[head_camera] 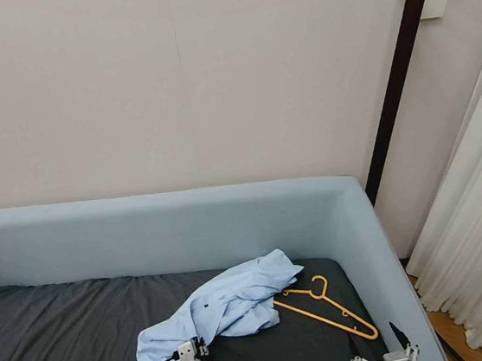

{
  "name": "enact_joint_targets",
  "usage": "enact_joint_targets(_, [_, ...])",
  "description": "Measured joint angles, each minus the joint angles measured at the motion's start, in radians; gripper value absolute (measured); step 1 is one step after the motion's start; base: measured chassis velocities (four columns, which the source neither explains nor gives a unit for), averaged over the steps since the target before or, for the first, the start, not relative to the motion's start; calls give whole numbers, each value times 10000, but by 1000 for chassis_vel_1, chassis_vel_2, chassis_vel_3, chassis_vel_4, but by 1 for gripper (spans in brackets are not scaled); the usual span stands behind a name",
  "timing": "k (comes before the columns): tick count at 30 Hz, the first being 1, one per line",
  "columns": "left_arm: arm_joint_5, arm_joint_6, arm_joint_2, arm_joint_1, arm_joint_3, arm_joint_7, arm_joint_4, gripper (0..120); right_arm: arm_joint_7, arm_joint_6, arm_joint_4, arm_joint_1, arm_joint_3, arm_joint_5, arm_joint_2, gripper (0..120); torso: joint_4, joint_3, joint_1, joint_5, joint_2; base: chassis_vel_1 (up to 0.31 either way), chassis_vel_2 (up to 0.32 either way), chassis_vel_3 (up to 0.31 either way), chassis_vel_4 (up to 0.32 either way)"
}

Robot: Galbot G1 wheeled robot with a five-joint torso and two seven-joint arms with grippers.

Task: Pick up the clothes from the sofa and hang them on the clothes hanger.

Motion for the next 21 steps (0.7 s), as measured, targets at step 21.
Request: enact_joint_targets(21, [347,219,1844,683,-188,-88,-2373,0,-80,-1970,611,2180,-1719,5793,-1885,100,1,0,1,0,0,0,0,0,0])
